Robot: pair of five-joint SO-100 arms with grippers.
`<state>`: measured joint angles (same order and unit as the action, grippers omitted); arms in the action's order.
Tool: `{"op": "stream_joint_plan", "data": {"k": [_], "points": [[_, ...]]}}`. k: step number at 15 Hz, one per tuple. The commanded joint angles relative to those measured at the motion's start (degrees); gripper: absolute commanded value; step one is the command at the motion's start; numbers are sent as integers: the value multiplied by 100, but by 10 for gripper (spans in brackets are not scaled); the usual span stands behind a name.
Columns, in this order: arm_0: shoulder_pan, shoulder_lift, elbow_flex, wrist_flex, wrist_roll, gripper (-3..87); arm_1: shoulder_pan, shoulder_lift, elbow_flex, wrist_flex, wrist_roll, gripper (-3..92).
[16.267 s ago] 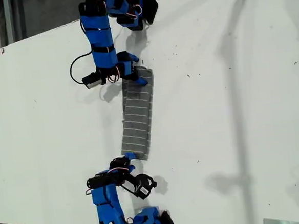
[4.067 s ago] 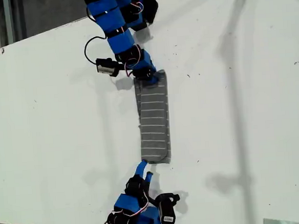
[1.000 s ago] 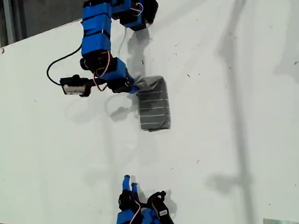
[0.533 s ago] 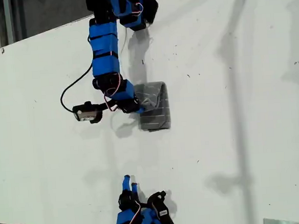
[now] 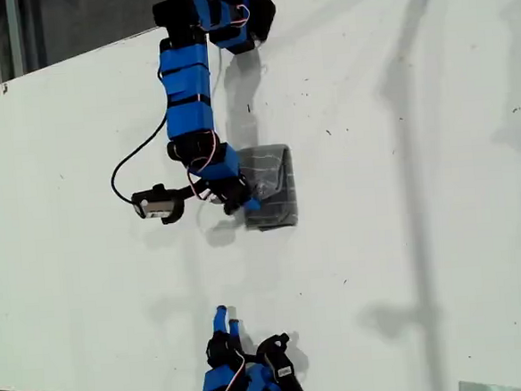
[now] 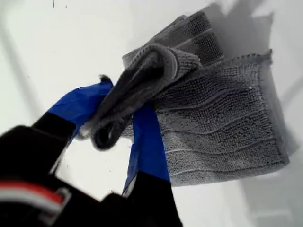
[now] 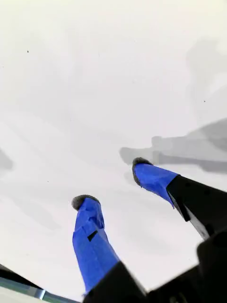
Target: Grasp corners of a square towel and fold twice.
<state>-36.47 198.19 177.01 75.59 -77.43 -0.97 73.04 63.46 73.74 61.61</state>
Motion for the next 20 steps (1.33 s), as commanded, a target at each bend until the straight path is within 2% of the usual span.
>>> {"op": "stream_joint_plan", "data": {"k": [1,5,7,11,15,16,18,20], "points": [[-88,44,18,35,-35,203,-88,176,-527,-9,-114,247],[-97,44,18,35,-35,203,9,606,-563,352,-132,262],[-97,44,18,35,-26,203,114,1450,-62,519,-97,259],[-79,44,18,9,176,202,44,4562,3094,360,844,286],[176,44,18,18,132,202,-132,7963,7673,-1318,1951,320],[299,44,9,18,114,202,-202,8815,8438,-1415,2127,322],[571,53,26,53,44,200,-352,10336,9334,-1107,2417,326],[1143,53,105,26,-580,200,-369,11487,9905,-352,2760,344]]}}
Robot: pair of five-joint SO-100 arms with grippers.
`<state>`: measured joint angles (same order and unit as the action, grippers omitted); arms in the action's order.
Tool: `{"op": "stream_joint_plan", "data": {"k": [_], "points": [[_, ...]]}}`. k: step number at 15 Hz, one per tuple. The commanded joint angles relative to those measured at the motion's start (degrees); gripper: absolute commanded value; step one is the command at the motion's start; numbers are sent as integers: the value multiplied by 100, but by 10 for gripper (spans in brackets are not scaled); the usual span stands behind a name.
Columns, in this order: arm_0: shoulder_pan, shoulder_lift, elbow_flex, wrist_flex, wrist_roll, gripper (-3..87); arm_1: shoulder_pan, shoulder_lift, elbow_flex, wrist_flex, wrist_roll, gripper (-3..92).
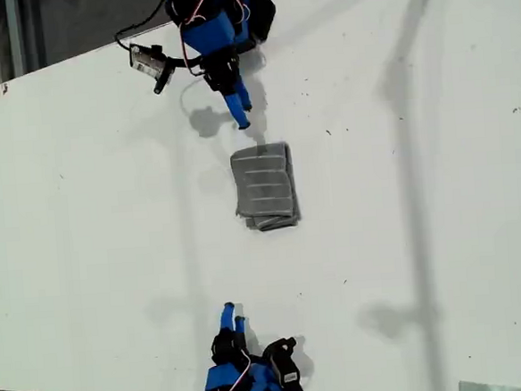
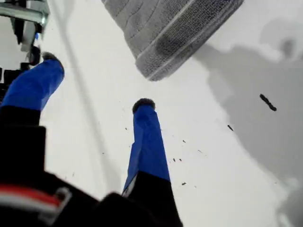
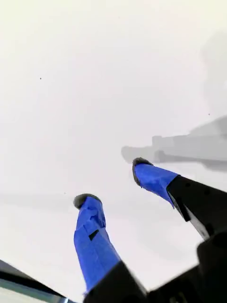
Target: Grasp corners of a square towel and fold twice.
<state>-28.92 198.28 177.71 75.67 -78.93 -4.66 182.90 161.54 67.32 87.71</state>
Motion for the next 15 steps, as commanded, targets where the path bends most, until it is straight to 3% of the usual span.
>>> {"op": "stream_joint_plan", "data": {"k": [1,4,7,10,15], "points": [[721,44,35,9,-606,191,-35,492,220,334,237,355],[993,44,97,-97,202,191,-176,510,501,1134,1248,328],[1063,44,97,-105,1986,190,-448,527,422,1195,1072,282],[1037,44,97,-105,1960,190,-264,527,439,1424,-316,279],[1037,44,97,-105,1960,190,-264,527,439,1433,-299,236]]}}
